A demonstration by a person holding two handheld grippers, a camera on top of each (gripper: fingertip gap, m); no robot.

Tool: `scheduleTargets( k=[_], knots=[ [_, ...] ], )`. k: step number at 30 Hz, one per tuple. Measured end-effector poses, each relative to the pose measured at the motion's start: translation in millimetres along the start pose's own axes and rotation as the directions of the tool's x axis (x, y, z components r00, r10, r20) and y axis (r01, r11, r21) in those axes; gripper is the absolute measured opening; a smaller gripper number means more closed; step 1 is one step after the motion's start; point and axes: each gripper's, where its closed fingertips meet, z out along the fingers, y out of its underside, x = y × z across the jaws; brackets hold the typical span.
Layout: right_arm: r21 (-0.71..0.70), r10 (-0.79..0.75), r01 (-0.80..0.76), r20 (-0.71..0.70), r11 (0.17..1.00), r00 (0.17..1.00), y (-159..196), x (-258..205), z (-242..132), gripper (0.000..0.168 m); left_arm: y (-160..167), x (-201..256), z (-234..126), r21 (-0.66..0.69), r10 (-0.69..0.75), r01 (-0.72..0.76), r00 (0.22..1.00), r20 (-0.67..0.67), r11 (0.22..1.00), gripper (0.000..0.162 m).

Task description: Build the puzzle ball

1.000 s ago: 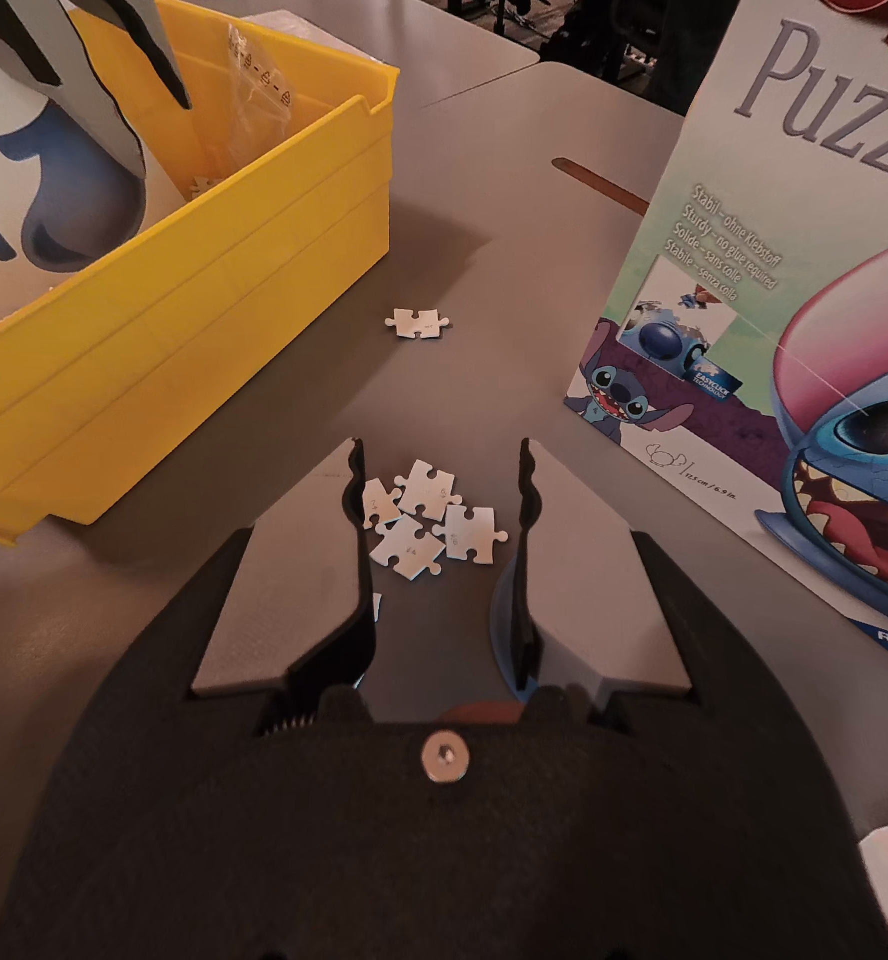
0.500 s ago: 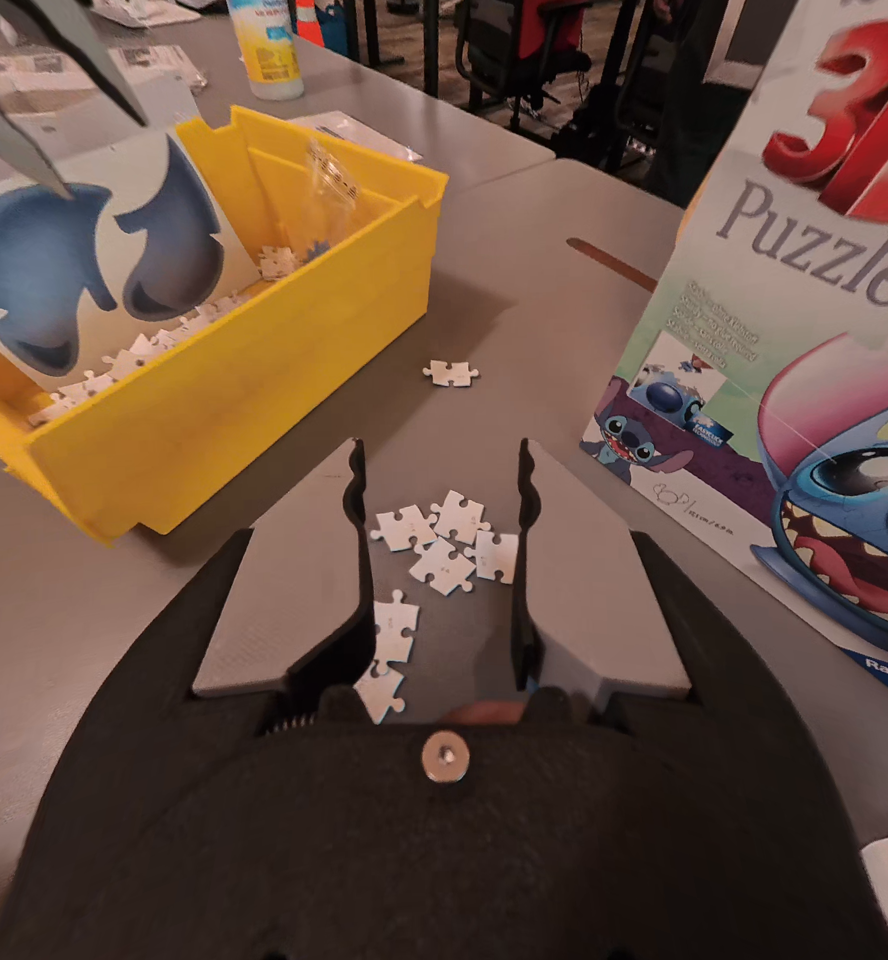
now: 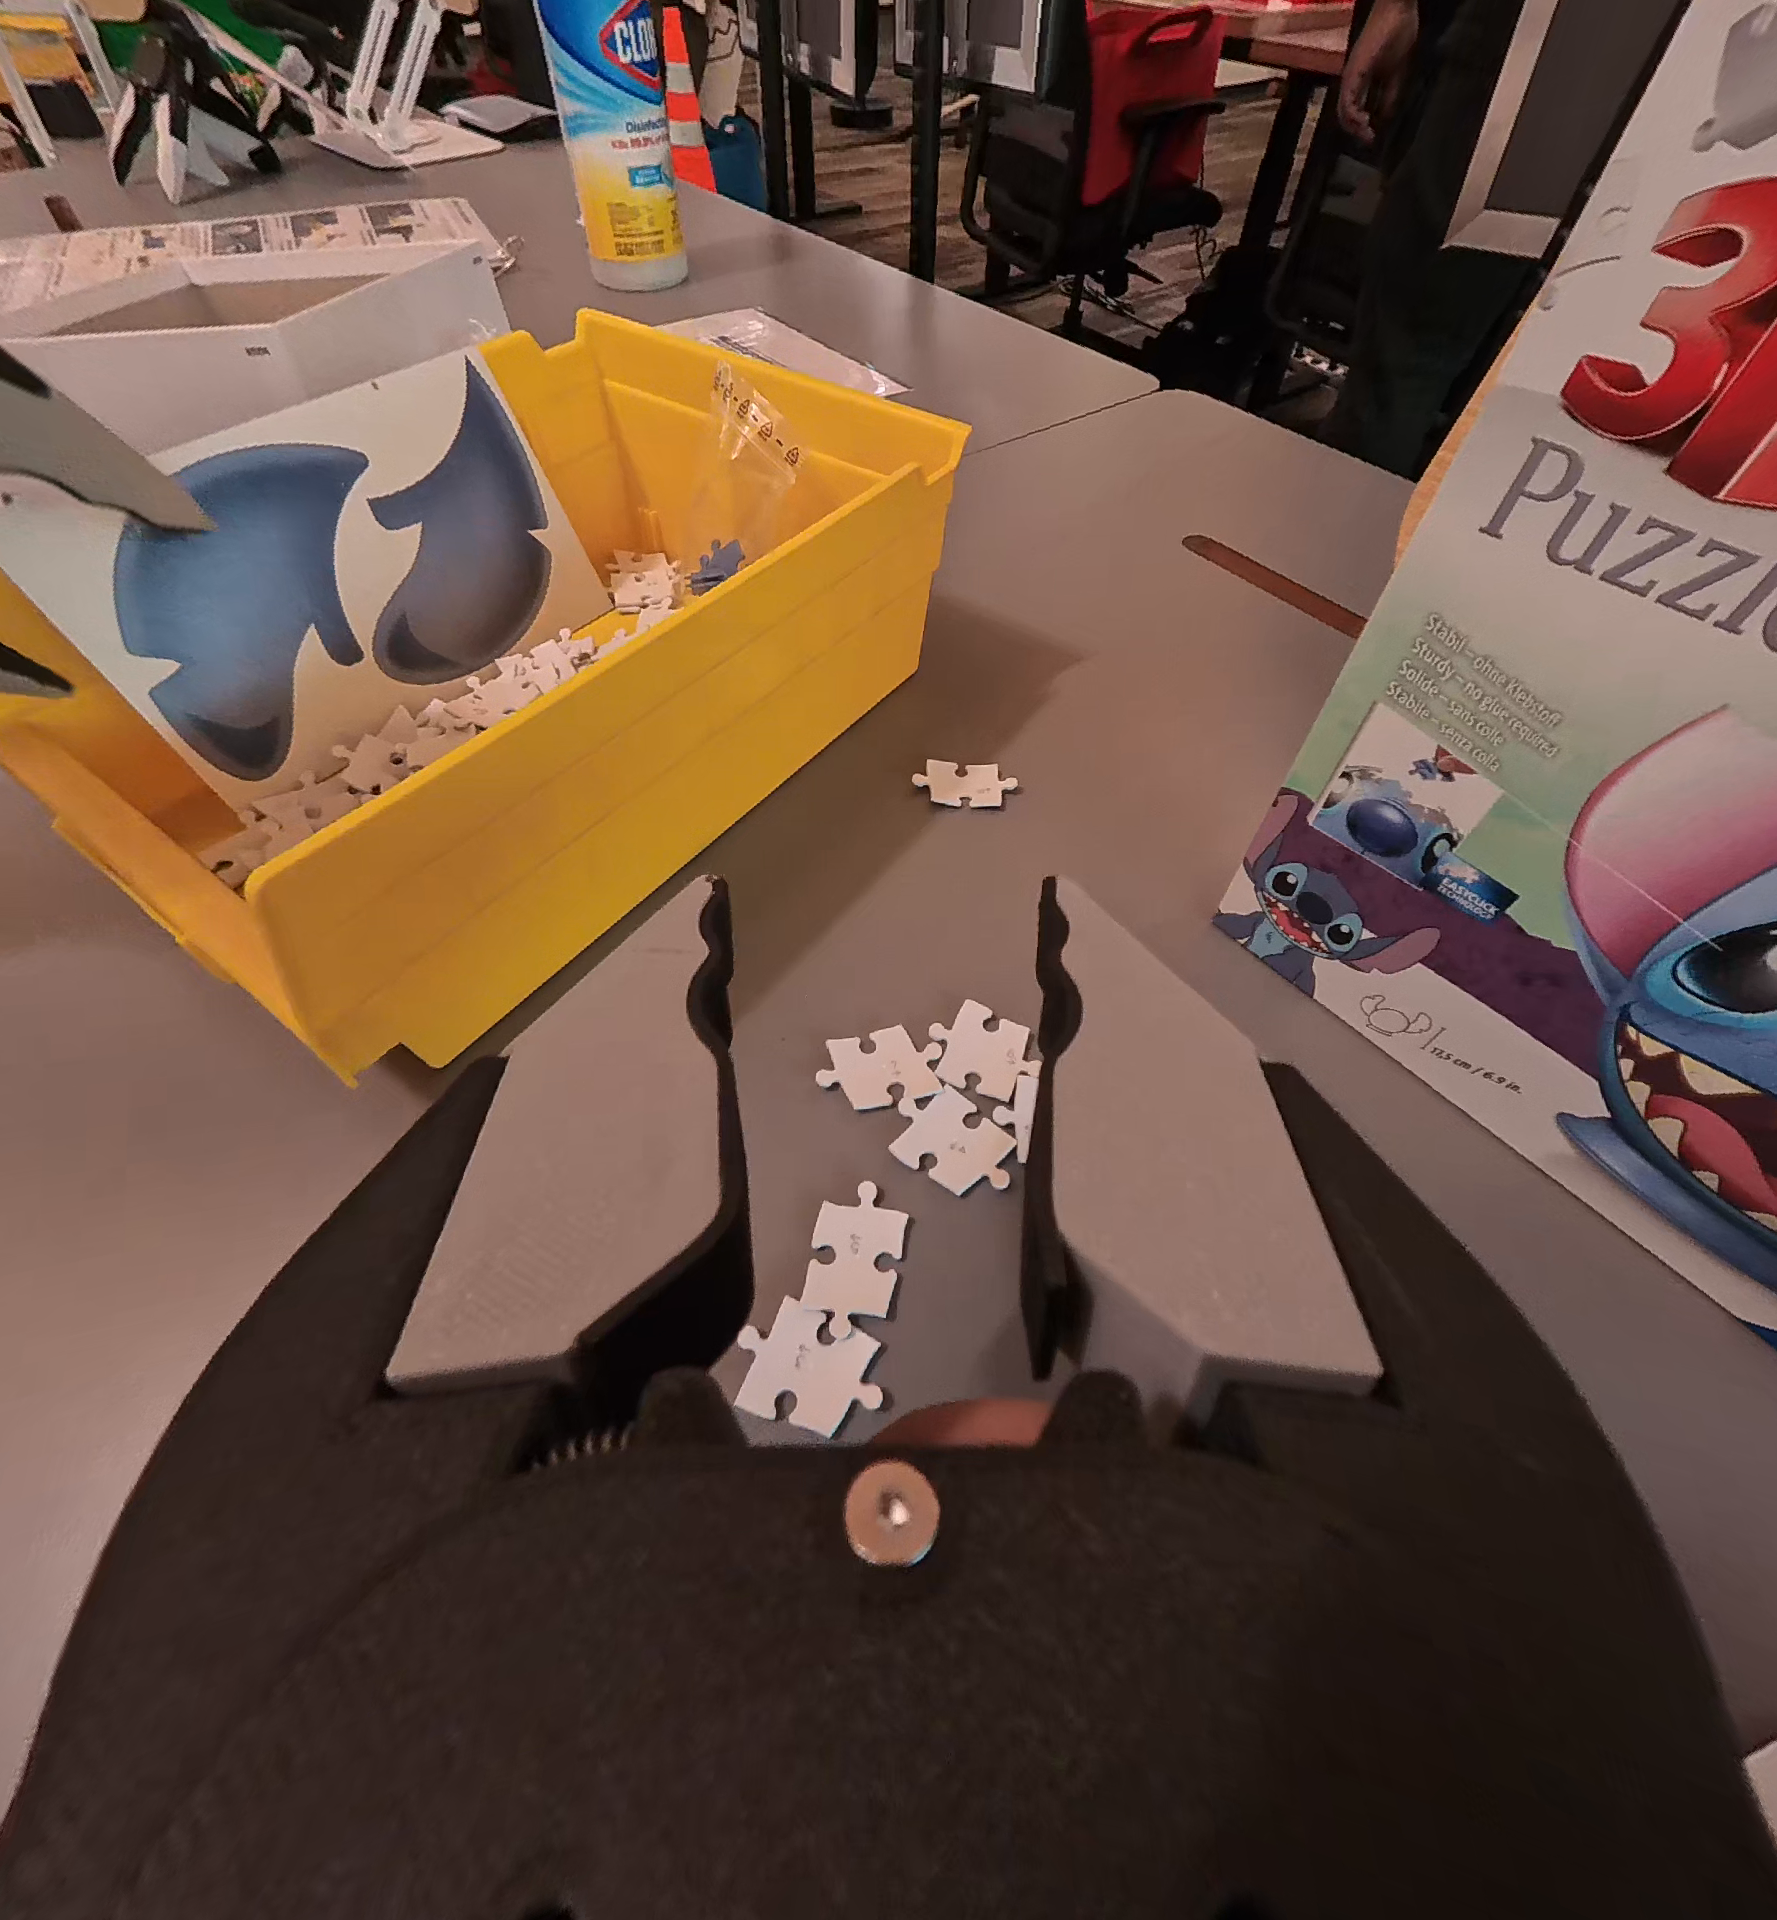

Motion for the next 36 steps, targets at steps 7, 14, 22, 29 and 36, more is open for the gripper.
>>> scheduleTargets(
  k=[7, 14, 22, 29, 36],
  knots=[
    [-0.008, 0.015, -0.014, 0.014, 1.0, 1.0, 3, 1, -1, 0.056, 3, 2, 27, -0.206, 0.141, -0.131, 0.989, 0.037, 0.97, 0.057],
    [0.0, 0.018, -0.018, 0.027, 1.0, 0.999, 0, 0, -3, 0.056, -1, -42, 0, -0.148, 0.209, -0.183, 0.959, 0.192, 0.972, 0.011],
    [-0.018, 0.017, -0.017, 0.015, 1.0, 1.0, 5, 2, 1, 0.056, -1, -103, -60, 0.015, 0.047, -0.056, 0.937, 0.347, 0.998, 0.0],
    [-0.014, 0.023, -0.023, 0.012, 1.0, 1.0, 5, 4, 1, 0.055, 16, -95, -36, -0.054, 0.091, -0.076, 0.921, 0.378, 0.996, 0.0],
    [-0.025, 0.024, -0.024, 0.006, 0.999, 1.0, 8, 6, 3, 0.055, 25, -113, -45, 0.025, 0.008, -0.021, 0.895, 0.447, 0.999, 0.0]
  ],
)
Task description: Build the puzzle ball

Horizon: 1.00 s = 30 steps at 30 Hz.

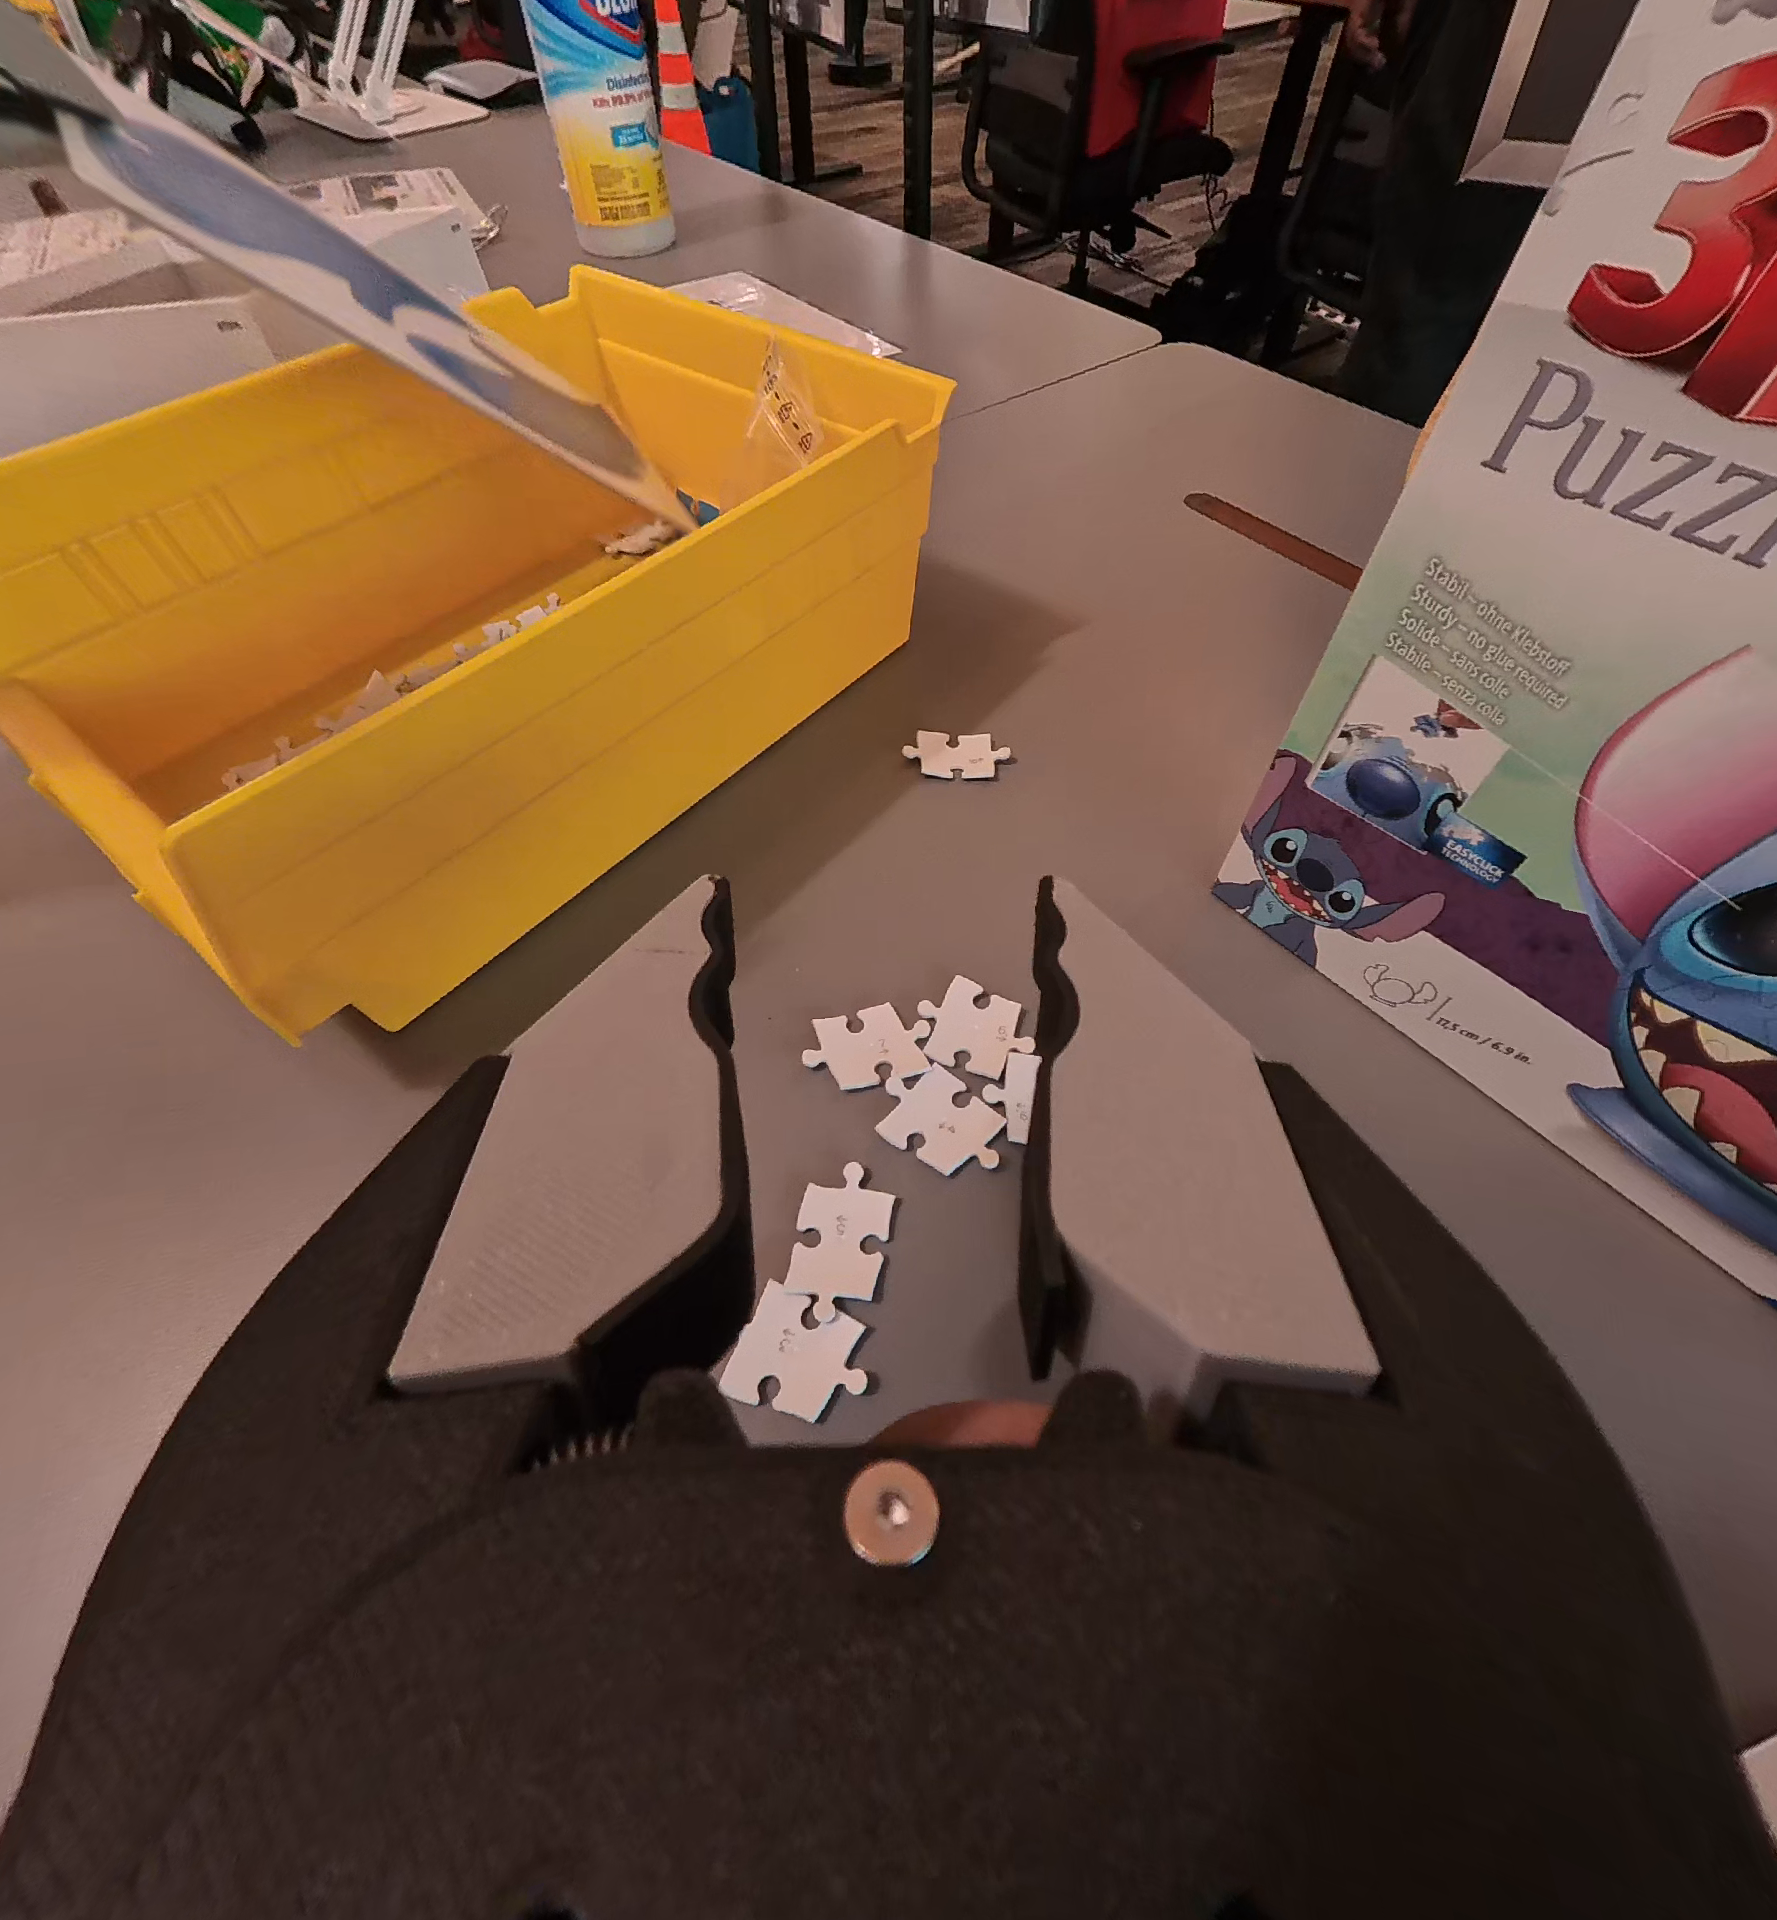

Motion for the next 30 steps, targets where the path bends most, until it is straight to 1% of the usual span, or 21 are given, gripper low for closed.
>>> scheduleTargets(
  k=[5, 9, 11, 15, 18, 20, 21, 23, 27, 28, 30],
  knots=[
    [0.003, 0.002, -0.002, -0.003, 1.0, 1.0, -1, 1, -1, 0.055, 7, -21, -9, 0.077, -0.134, 0.13, 0.989, 0.059, 0.989, 0.0],
    [0.012, 0.0, 0.0, -0.004, 1.0, 1.0, -3, 1, -2, 0.055, 18, -33, -10, 0.176, -0.318, 0.295, 0.941, 0.116, 0.939, 0.0],
    [0.015, 0.0, 0.0, -0.002, 1.0, 1.0, -3, 0, -2, 0.055, 27, -39, -8, 0.231, -0.434, 0.396, 0.888, 0.15, 0.889, 0.001],
    [0.008, -0.002, 0.002, -0.005, 1.0, 1.0, -1, 0, 0, 0.055, 42, -46, -4, 0.349, -0.643, 0.565, 0.747, 0.169, 0.748, 0.002],
    [-0.005, 0.002, -0.002, -0.01, 1.0, 1.0, 3, 2, 2, 0.055, 52, -53, -8, 0.415, -0.713, 0.592, 0.655, 0.251, 0.69, 0.0],
    [-0.012, 0.007, -0.007, -0.011, 1.0, 1.0, 5, 4, 4, 0.055, 52, -56, -12, 0.467, -0.744, 0.593, 0.613, 0.267, 0.656, 0.0],
    [-0.017, 0.009, -0.009, -0.012, 1.0, 1.0, 6, 4, 5, 0.055, 49, -54, -10, 0.47, -0.746, 0.596, 0.619, 0.248, 0.651, 0.0],
    [-0.026, 0.011, -0.012, -0.011, 1.0, 1.0, 9, 5, 7, 0.055, 46, -48, 0, 0.461, -0.727, 0.583, 0.644, 0.24, 0.669, 0.0],
    [-0.042, 0.012, -0.012, -0.011, 0.999, 1.0, 13, 5, 10, 0.055, 38, -22, 35, 0.431, -0.655, 0.538, 0.732, 0.186, 0.724, 0.001],
    [-0.046, 0.013, -0.014, -0.011, 0.999, 1.0, 14, 5, 10, 0.055, 35, -14, 41, 0.437, -0.625, 0.513, 0.764, 0.159, 0.739, 0.0],
    [-0.052, 0.018, -0.018, -0.011, 0.999, 1.0, 16, 6, 11, 0.055, 36, -5, 49, 0.441, -0.582, 0.473, 0.8, 0.148, 0.762, 0.0]
  ],
)
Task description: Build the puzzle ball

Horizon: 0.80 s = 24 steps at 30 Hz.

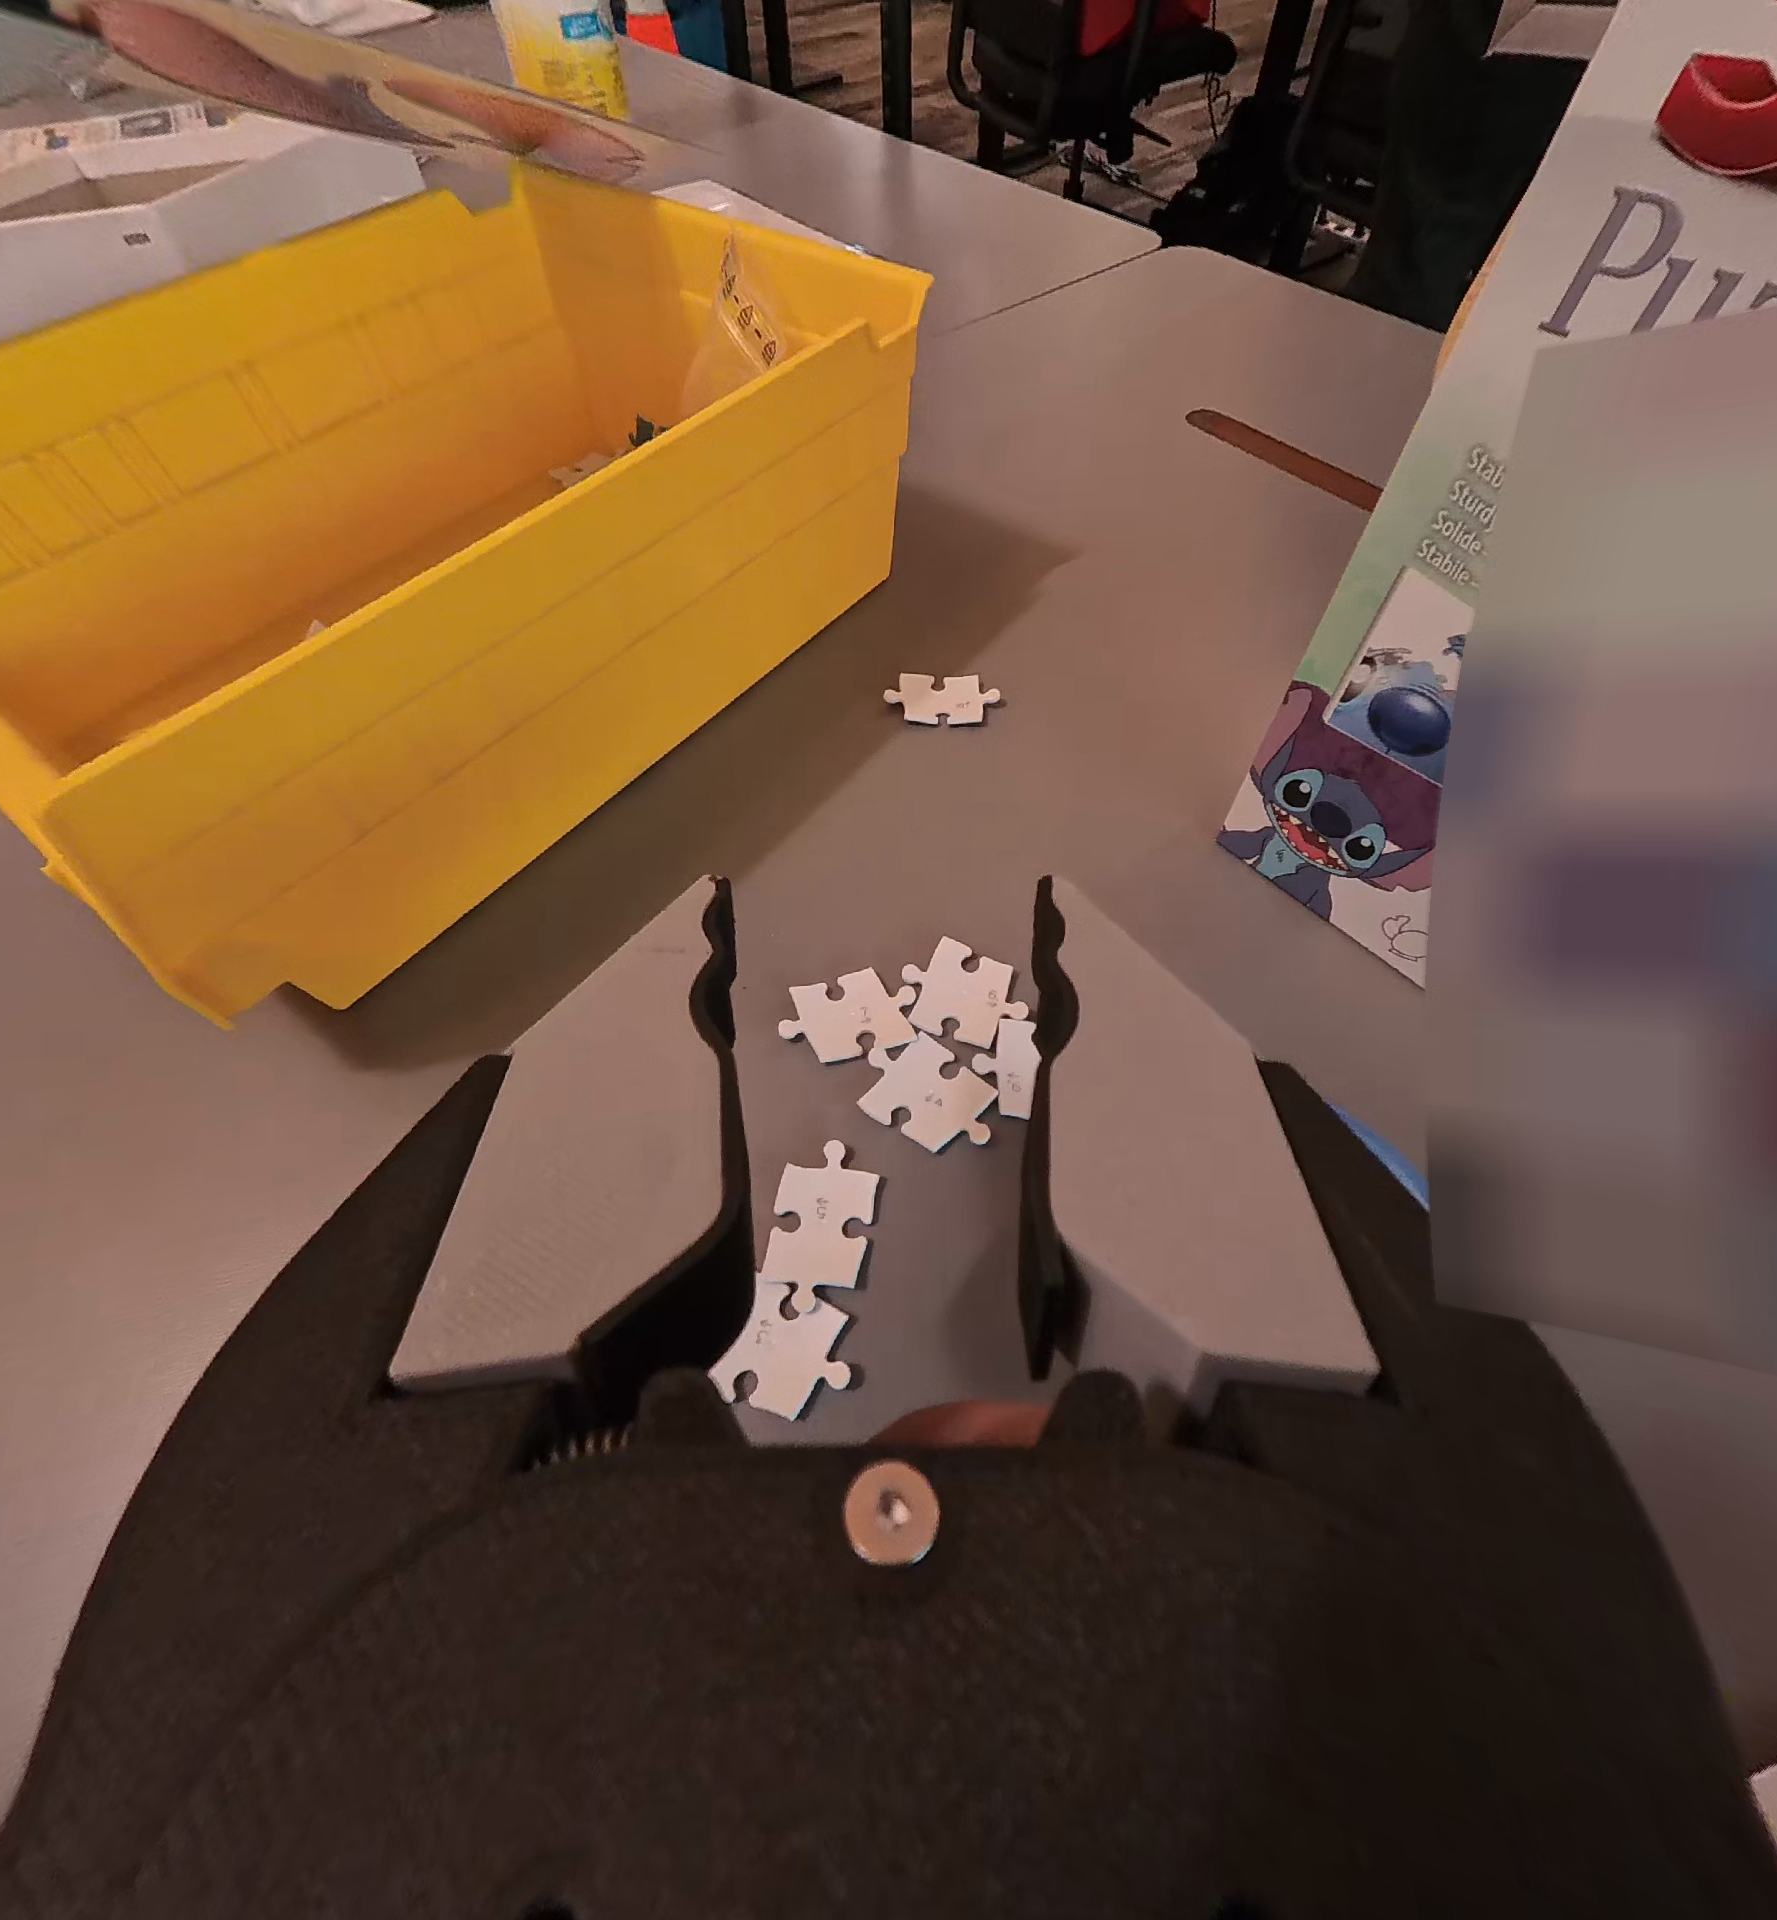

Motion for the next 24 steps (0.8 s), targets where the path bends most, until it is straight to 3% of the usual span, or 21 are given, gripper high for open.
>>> scheduleTargets(
  k=[4, 13, 19, 24],
  knots=[
    [-0.011, 0.008, -0.008, 0.004, 1.0, 1.0, 3, 1, 2, 0.055, 0, 23, -5, 0.098, 0.062, -0.049, 0.988, -0.14, 0.994, 0.002],
    [-0.048, 0.048, -0.048, -0.002, 0.998, 0.999, 14, 10, 10, 0.056, 10, 50, -3, 0.138, 0.284, -0.257, 0.93, -0.232, 0.956, 0.005],
    [-0.053, 0.076, -0.076, -0.009, 0.996, 0.997, 17, 16, 11, 0.056, 6, 41, -13, 0.122, 0.182, -0.154, 0.946, -0.27, 0.981, 0.036],
    [-0.047, 0.075, -0.075, -0.009, 0.996, 0.997, 15, 15, 10, 0.056, -10, 30, -32, 0.162, 0.024, 0.024, 0.956, -0.291, 0.986, 0.034]
  ],
)
